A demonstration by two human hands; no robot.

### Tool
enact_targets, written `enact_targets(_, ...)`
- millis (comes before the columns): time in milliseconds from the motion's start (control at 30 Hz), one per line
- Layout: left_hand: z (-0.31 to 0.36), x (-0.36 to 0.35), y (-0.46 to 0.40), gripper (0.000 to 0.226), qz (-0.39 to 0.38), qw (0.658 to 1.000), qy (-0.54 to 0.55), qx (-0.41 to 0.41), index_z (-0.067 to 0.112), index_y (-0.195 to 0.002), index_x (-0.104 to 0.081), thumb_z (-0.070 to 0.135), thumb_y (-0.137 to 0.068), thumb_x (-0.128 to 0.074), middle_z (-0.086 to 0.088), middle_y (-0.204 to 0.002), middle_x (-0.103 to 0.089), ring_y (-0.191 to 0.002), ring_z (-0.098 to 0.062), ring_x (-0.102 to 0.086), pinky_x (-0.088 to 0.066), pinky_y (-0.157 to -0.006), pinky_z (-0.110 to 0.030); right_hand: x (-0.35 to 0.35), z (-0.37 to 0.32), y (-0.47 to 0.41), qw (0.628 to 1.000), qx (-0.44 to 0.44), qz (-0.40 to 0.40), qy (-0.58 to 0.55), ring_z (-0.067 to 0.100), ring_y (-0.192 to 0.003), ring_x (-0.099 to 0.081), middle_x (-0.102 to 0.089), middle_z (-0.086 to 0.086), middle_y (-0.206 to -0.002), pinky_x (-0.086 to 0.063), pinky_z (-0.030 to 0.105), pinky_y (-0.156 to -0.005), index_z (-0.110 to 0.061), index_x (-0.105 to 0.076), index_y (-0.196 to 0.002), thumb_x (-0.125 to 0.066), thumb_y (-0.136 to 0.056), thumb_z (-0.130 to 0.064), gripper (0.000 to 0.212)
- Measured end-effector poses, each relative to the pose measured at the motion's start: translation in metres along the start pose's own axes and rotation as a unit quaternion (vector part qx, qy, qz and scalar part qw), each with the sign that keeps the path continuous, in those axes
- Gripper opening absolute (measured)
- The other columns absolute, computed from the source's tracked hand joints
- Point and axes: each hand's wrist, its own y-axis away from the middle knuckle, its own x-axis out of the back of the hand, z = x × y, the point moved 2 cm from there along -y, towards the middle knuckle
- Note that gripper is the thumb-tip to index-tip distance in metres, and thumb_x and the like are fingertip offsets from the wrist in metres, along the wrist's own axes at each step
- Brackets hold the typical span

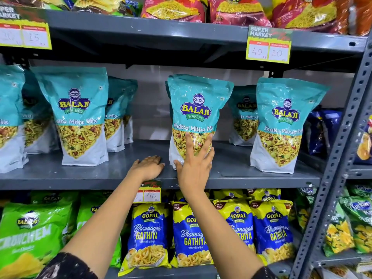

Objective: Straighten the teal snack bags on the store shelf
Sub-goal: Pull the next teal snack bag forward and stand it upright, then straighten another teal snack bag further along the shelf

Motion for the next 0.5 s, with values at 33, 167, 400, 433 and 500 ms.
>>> enact_targets(33,-0.0002,0.0004,0.0001,0.060,0.001,1.000,-0.001,0.000,0.021,-0.152,-0.019,0.047,-0.098,-0.023,0.000,-0.162,-0.014,-0.149,-0.018,-0.014,-0.011,-0.118,-0.048,0.0001,-0.0006,0.0004,1.000,-0.001,0.002,0.001,0.048,-0.141,-0.014,0.014,0.018,-0.161,-0.042,0.063,-0.098,-0.046,-0.002,-0.150,-0.074,-0.081,-0.039,0.100)
enact_targets(167,0.0005,0.0010,0.0001,0.060,-0.005,1.000,0.005,0.001,0.021,-0.152,-0.018,0.047,-0.098,-0.022,0.001,-0.163,-0.013,-0.149,-0.017,-0.012,-0.010,-0.119,-0.048,0.0002,-0.0013,0.0008,1.000,-0.014,0.004,-0.002,0.047,-0.140,-0.017,0.009,0.016,-0.162,-0.045,0.063,-0.096,-0.046,-0.007,-0.149,-0.077,-0.077,-0.036,0.101)
enact_targets(400,0.0042,0.0044,0.0042,0.060,-0.013,1.000,0.003,-0.001,0.020,-0.153,-0.017,0.046,-0.099,-0.022,0.001,-0.163,-0.012,-0.149,-0.016,-0.011,-0.008,-0.119,-0.047,-0.0017,-0.0013,0.0011,1.000,-0.006,-0.002,-0.021,0.049,-0.144,-0.009,0.015,0.017,-0.161,-0.036,0.066,-0.103,-0.044,-0.006,-0.150,-0.078,-0.078,-0.030,0.103)
enact_targets(433,0.0057,0.0056,0.0049,0.060,-0.018,1.000,0.004,-0.008,0.019,-0.153,-0.018,0.046,-0.099,-0.023,0.000,-0.163,-0.011,-0.149,-0.017,-0.011,-0.008,-0.119,-0.047,-0.0012,-0.0013,0.0031,1.000,-0.014,0.004,-0.025,0.049,-0.145,-0.006,0.015,0.019,-0.161,-0.031,0.067,-0.107,-0.043,-0.007,-0.151,-0.078,-0.078,-0.031,0.102)
enact_targets(500,0.0004,0.0104,0.0099,0.060,-0.028,0.999,0.011,-0.021,0.017,-0.152,-0.020,0.046,-0.100,-0.027,-0.001,-0.163,-0.012,-0.149,-0.019,-0.013,-0.011,-0.120,-0.045,0.0000,-0.0068,0.0092,0.998,-0.012,0.037,-0.038,0.048,-0.146,-0.002,0.012,0.023,-0.160,-0.022,0.064,-0.113,-0.037,-0.011,-0.152,-0.076,-0.078,-0.034,0.099)
